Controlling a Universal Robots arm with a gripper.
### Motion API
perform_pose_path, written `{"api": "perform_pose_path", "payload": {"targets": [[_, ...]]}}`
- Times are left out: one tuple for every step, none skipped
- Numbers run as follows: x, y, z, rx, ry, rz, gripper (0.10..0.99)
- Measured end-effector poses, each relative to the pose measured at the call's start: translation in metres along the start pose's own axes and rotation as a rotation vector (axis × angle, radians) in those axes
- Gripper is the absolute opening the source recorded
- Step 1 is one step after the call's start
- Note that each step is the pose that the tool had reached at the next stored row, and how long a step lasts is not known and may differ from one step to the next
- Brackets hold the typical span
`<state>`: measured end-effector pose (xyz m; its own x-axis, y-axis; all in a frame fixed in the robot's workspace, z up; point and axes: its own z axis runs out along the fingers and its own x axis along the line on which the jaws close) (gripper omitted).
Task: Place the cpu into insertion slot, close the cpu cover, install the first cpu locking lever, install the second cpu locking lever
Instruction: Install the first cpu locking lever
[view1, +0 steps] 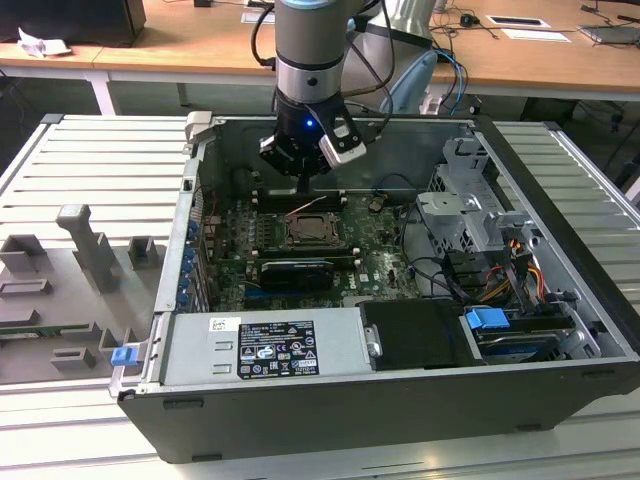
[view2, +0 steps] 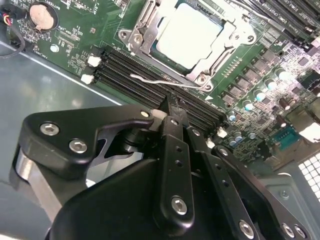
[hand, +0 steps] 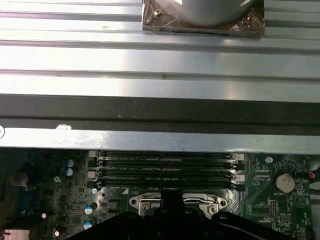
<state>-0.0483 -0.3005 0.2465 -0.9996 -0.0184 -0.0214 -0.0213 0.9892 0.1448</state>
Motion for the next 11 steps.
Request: {"api": "perform_pose_path", "payload": {"targets": [[0.0000,-0.0001,0.0005,0.000,0.0000,0.000,0.106],[0.0000,-0.0001,0.0008,0.000,0.0000,0.000,0.106],[0.0000,-0.0002,0.0013,0.000,0.0001,0.000,0.106],[0.0000,-0.0002,0.0017,0.000,0.0000,0.000,0.106],[0.0000,-0.0003,0.0019,0.000,0.0000,0.000,0.106],[-0.0001,-0.0003,0.0023,0.000,0.0000,0.000,0.106],[-0.0001,-0.0004,0.0025,0.000,0.0001,0.000,0.106],[-0.0002,-0.0004,0.0030,0.000,0.0000,0.000,0.106],[-0.0002,-0.0005,0.0034,0.000,-0.0001,0.000,0.106],[-0.0002,-0.0006,0.0040,0.000,-0.0004,0.000,0.106],[-0.0002,-0.0007,0.0047,0.000,-0.0009,0.000,0.106]]}}
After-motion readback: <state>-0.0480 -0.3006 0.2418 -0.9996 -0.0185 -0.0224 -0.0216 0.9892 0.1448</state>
